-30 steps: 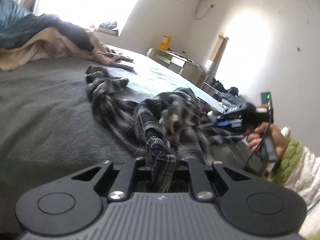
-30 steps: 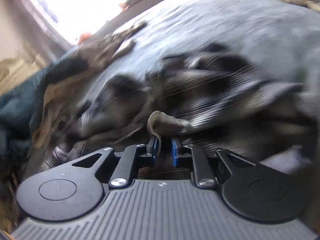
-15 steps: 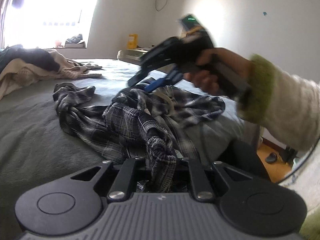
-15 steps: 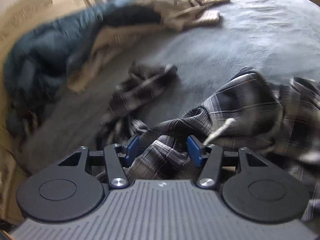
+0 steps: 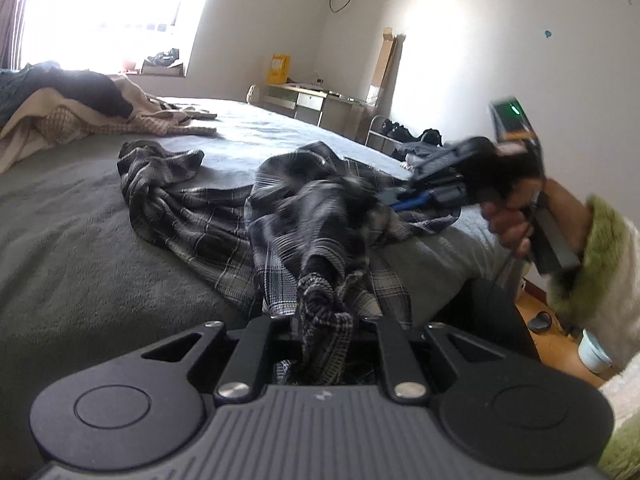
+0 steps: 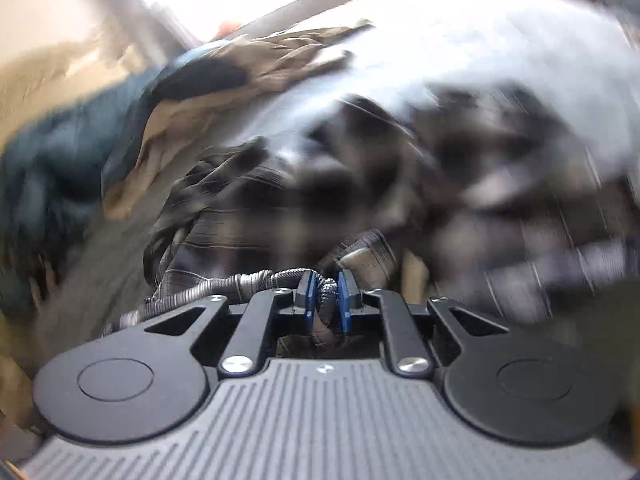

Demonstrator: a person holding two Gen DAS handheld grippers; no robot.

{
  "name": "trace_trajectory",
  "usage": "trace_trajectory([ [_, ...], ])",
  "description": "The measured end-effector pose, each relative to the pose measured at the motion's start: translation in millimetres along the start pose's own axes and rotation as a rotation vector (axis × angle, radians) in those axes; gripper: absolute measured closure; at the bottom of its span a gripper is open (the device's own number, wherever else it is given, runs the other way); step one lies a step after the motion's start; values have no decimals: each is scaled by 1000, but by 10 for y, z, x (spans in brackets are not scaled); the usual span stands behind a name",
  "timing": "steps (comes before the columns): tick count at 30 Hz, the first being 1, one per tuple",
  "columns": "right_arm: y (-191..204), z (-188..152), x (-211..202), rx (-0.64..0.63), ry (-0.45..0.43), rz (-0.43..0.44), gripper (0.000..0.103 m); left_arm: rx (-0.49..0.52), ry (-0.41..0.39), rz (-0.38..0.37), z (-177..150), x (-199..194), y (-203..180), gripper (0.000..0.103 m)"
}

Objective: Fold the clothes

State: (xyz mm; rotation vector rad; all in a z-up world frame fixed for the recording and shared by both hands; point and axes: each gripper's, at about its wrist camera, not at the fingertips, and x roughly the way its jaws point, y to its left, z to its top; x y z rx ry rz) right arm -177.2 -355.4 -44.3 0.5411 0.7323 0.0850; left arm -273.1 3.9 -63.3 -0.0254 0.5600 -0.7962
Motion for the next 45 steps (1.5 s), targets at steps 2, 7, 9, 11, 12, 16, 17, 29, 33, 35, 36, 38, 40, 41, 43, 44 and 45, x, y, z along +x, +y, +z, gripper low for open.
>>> trace_trajectory([
  [2,-199,-72,-55,116,2,60,88,9,12,13,4,20,-25,89],
  [7,-152,-53,-189,110,-17,96,81,23,25,38,17,44,-80,89],
  [9,-73,-30,-184,92,-5,113,73,25,25,45,17,50,-98,89],
  [11,7,-28,-136,47,19,92,69,23,23,51,12,55,-111,89],
  [12,35,-33,-116,24,31,72,69,21,21,52,9,52,-111,89],
  [16,49,-99,56,-34,85,-39,69,11,13,57,1,38,-111,89],
  [17,22,-125,78,-25,86,-42,69,7,8,57,0,35,-106,89],
  [29,979,142,-184,-462,-253,-154,93,-75,-141,36,183,-141,-70,90],
  [33,1497,361,-246,-636,-376,-146,93,-144,-231,43,316,-270,57,90],
  [35,1738,468,-248,-705,-427,-129,93,-170,-281,55,383,-350,139,90],
  [36,1847,516,-222,-729,-443,-121,93,-180,-299,60,415,-385,187,90],
  [38,2089,593,-162,-777,-471,-99,93,-205,-343,81,451,-486,299,90],
  [40,2326,657,-61,-821,-488,-71,93,-233,-385,106,474,-587,418,90],
  [41,2446,666,-17,-840,-493,-57,93,-252,-402,117,475,-639,487,90],
  [43,2689,720,146,-878,-494,-24,93,-291,-436,145,469,-746,631,90],
  [44,2820,720,238,-895,-491,-7,93,-312,-452,161,462,-800,705,90],
  [45,2952,720,331,-911,-487,10,93,-330,-465,181,453,-849,781,90],
])
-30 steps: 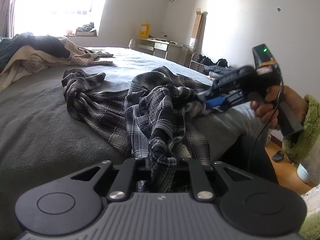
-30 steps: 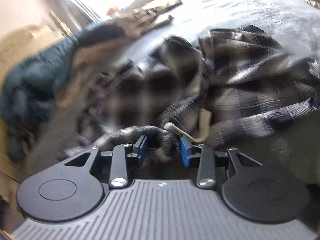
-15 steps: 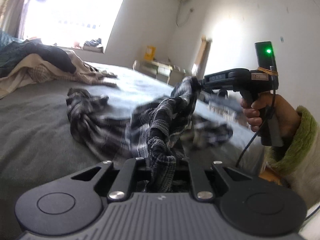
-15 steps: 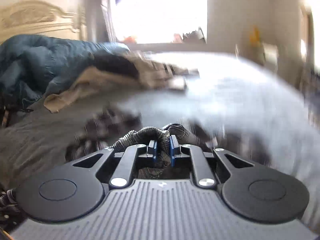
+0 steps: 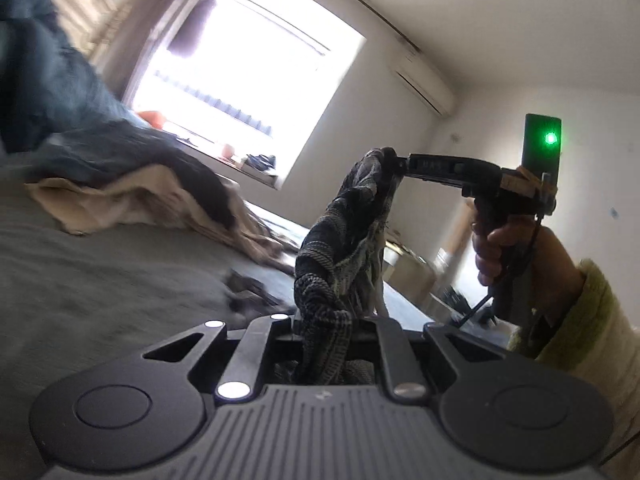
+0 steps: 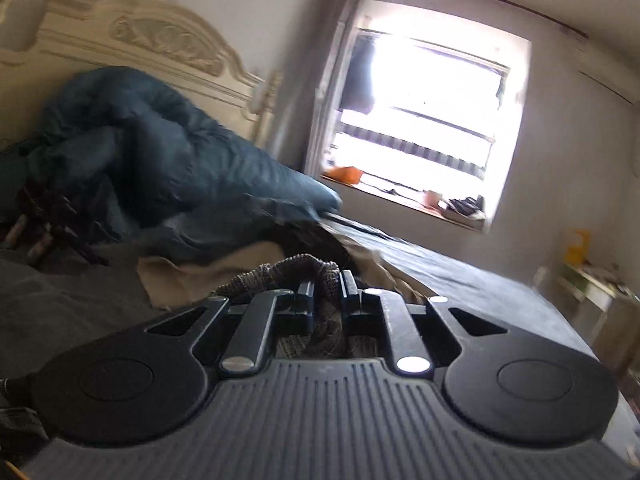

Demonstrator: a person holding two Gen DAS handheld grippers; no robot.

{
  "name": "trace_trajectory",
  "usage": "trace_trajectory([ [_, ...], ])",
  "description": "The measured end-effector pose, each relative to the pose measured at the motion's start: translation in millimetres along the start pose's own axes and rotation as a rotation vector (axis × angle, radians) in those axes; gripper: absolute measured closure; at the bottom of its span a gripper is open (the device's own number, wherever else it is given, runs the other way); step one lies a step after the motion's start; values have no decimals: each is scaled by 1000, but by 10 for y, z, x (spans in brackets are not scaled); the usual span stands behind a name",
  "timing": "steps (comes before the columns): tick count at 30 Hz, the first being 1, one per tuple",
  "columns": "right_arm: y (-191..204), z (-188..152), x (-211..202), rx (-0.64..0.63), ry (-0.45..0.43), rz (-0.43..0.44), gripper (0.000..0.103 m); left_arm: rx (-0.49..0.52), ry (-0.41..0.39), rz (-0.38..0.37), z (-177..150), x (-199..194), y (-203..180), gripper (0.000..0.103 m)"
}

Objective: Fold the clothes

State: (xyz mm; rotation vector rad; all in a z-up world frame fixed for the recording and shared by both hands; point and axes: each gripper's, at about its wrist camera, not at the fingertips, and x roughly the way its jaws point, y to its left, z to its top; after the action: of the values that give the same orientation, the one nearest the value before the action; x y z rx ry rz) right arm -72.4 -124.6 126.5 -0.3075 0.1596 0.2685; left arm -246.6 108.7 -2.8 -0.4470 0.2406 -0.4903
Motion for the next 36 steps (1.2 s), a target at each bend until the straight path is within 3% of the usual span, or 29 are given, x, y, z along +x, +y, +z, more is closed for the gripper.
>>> trace_trajectory([
  [10,1272,474,1181,-63,27,224,96,-157,-116,250,287,-291,896,90],
  [15,1937,444,1879,-83,91,303,97,-259,-115,385,381,-353,1458,90],
  [17,2172,401,2117,-108,102,314,103,-301,-106,440,393,-389,1683,90],
  [19,2319,411,2358,-99,118,321,103,-341,-97,487,372,-403,1911,90],
  [22,2456,407,2711,-40,180,347,103,-411,-79,512,274,-433,2218,90],
  [27,2321,228,2983,82,377,538,100,-434,-52,491,129,-485,2438,90],
  [28,2269,157,3027,83,451,614,94,-433,-47,484,114,-488,2473,90],
  [29,2211,74,3050,75,514,691,79,-436,-44,474,100,-501,2500,89],
  [31,2104,-77,3046,16,544,763,60,-434,-41,454,77,-523,2530,89],
  [33,1999,-231,3027,-72,542,812,54,-421,-35,439,61,-542,2542,89],
  [36,1828,-393,3218,-67,615,882,48,-404,-23,424,43,-536,2567,88],
])
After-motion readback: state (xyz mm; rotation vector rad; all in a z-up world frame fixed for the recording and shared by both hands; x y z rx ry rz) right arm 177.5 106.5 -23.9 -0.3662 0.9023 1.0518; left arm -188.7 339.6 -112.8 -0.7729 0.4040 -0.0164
